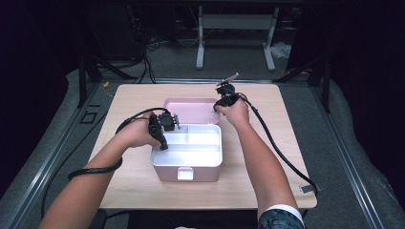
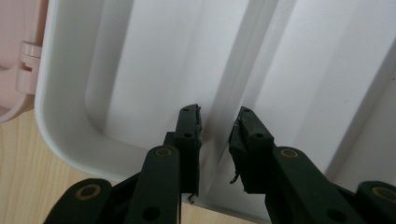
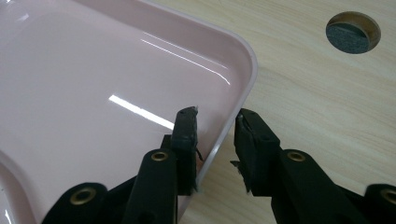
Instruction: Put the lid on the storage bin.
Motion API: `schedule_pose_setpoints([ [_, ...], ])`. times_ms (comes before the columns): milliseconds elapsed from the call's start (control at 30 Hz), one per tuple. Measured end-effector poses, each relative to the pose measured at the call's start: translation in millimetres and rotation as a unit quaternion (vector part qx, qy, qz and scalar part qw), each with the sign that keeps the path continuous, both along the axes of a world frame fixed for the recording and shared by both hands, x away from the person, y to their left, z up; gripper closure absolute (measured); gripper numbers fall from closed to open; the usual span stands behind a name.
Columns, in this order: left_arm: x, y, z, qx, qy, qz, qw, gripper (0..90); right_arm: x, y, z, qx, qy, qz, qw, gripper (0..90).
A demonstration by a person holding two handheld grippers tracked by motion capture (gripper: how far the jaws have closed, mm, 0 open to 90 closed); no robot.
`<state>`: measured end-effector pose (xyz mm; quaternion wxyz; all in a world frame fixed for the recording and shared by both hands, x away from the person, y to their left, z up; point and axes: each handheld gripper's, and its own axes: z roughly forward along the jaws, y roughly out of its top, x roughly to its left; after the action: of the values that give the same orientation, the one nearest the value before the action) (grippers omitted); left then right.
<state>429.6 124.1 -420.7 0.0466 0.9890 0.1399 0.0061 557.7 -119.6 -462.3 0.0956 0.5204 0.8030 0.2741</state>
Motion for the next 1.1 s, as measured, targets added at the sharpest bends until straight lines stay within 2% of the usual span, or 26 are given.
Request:
schedule_pose_setpoints([
  [67,0.0,-0.1,0.0,0.000,0.000,0.000,1.0000,73.0,1.1,0.4,-1.5,-0.004,-0.001,-0.003,1.0000,69.3],
  [233,0.0,-0.6,0.1,0.002,0.001,0.000,1.0000,73.1,2.7,-1.5,-1.9,0.011,0.006,-0.003,0.9999,69.7],
  [633,0.2,-0.7,0.1,0.002,0.001,-0.001,1.0000,73.4,-1.1,-1.0,5.0,0.009,-0.004,-0.010,0.9999,73.0],
  [1100,-0.7,1.2,-0.1,-0.005,0.000,0.001,1.0000,73.4,-13.8,-5.0,29.3,0.032,-0.046,-0.025,0.9981,78.4],
])
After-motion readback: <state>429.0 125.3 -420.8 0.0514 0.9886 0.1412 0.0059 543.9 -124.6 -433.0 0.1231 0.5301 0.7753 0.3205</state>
